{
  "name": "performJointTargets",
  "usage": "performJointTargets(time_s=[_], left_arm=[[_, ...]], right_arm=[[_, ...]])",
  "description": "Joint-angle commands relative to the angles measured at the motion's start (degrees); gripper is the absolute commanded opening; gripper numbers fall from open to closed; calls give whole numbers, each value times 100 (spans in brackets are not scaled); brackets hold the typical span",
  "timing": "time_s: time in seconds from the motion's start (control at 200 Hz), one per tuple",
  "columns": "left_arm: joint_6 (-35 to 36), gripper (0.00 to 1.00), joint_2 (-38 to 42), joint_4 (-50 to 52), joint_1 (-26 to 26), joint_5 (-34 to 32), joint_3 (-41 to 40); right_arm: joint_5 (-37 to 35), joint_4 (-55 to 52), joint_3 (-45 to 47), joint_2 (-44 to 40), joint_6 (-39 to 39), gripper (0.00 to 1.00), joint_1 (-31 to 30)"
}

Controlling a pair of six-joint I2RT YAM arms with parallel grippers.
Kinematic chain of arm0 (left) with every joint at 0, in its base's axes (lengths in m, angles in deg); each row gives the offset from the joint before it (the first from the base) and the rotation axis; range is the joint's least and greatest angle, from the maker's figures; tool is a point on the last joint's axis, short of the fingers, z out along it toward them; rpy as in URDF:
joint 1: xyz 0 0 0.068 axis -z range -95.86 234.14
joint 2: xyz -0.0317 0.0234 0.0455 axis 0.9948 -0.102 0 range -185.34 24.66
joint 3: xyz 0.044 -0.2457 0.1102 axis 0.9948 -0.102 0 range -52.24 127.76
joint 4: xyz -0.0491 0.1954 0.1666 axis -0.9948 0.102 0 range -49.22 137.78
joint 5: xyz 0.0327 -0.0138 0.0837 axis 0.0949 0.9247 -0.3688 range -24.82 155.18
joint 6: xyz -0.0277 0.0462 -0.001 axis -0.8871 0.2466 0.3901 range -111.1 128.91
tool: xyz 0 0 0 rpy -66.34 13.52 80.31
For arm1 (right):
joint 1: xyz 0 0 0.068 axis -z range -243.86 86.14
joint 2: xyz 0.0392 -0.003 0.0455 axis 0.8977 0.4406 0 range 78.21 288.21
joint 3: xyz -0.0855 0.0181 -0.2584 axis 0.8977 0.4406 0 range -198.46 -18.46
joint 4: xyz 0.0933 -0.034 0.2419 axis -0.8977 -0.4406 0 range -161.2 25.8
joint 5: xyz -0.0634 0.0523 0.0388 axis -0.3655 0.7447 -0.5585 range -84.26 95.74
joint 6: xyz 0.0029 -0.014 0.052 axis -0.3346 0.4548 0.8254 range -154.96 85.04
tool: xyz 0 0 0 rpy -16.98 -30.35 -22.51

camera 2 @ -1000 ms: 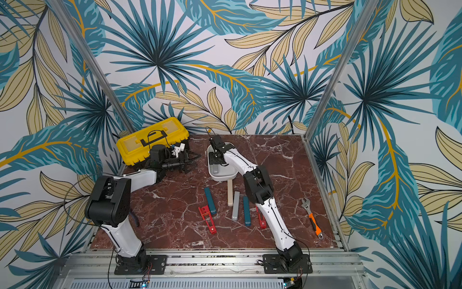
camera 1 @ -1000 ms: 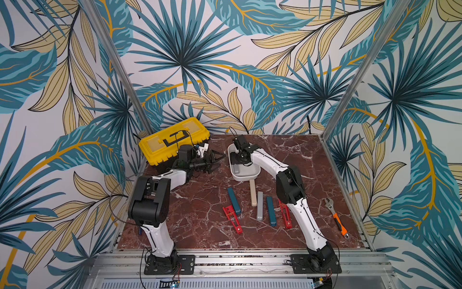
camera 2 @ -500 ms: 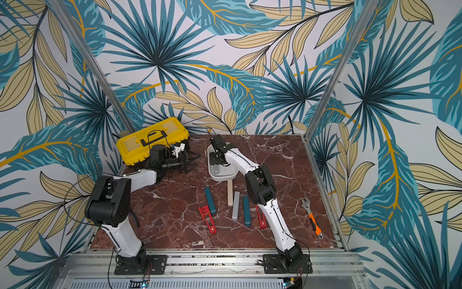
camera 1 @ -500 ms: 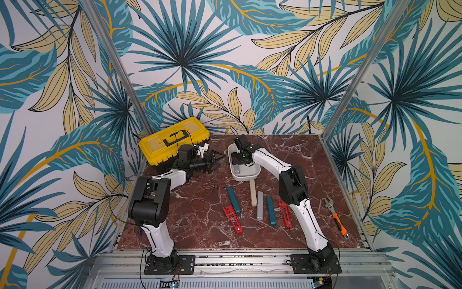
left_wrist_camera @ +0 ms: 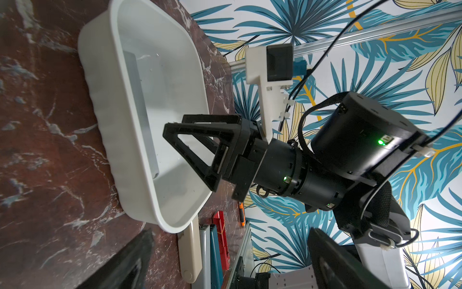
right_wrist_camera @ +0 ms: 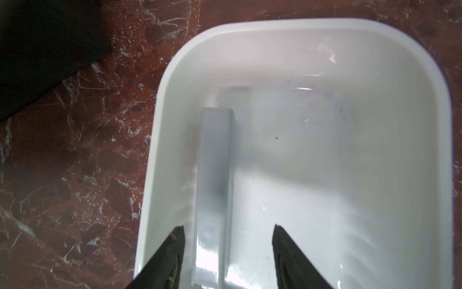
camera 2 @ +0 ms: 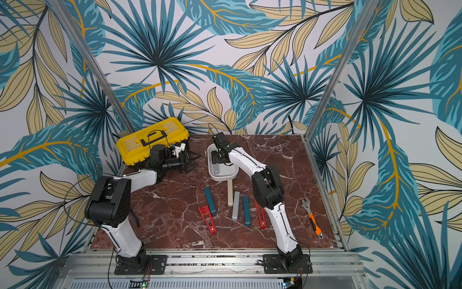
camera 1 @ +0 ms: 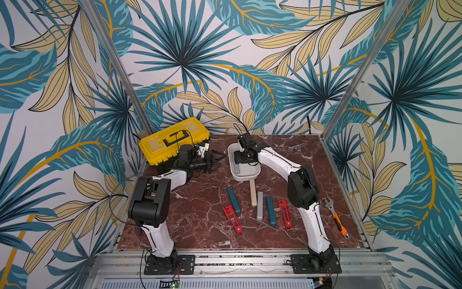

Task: Put the pruning pliers into the storage box
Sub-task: Place the pruning pliers in the storage box, then pick up the pruning pliers from the center of the board.

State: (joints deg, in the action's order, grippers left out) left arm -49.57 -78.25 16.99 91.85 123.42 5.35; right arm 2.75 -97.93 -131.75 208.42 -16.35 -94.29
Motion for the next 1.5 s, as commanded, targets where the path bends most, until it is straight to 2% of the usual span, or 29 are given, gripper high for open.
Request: performJointTargets(time_s=[0.0, 0.27, 0.421, 0.591, 0.776, 0.911, 1.097, 1.287, 1.462, 1.497], left_arm=[[83, 100, 358, -87, 123, 74, -157], [305, 100, 916, 234, 405, -78, -474], [635, 100, 1309, 606, 415, -193, -640], [702, 100, 1691, 699, 413, -239, -923], [731, 100, 2115, 821, 433, -240, -1287], [923, 100, 2464, 1389, 450, -441, -1600], [925, 100, 2965, 1634, 491, -410, -2022], [1075, 100, 3414, 1969, 558, -529, -2321], [989, 100, 3615, 1861, 631, -583, -2647], [990, 100, 3636, 1859, 646, -602, -2687]], right_arm=[[14, 278, 404, -454, 4, 59, -66], [-18, 480, 1246, -1310, 32, 59, -242], [-62, 571, 1836, -1946, 84, 59, -329], [-6, 801, 2646, -2701, 310, 59, -405], [-192, 895, 3485, -3383, 547, 59, -583], [-372, 1012, 4143, -3813, 739, 59, -758], [-640, 1263, 5054, -4498, 1159, 59, -1034], [-973, 1398, 5794, -4902, 1603, 59, -1274], [-1265, 1515, 6339, -5147, 2007, 59, -1526], [-1369, 1483, 6422, -5180, 2091, 59, -1765]])
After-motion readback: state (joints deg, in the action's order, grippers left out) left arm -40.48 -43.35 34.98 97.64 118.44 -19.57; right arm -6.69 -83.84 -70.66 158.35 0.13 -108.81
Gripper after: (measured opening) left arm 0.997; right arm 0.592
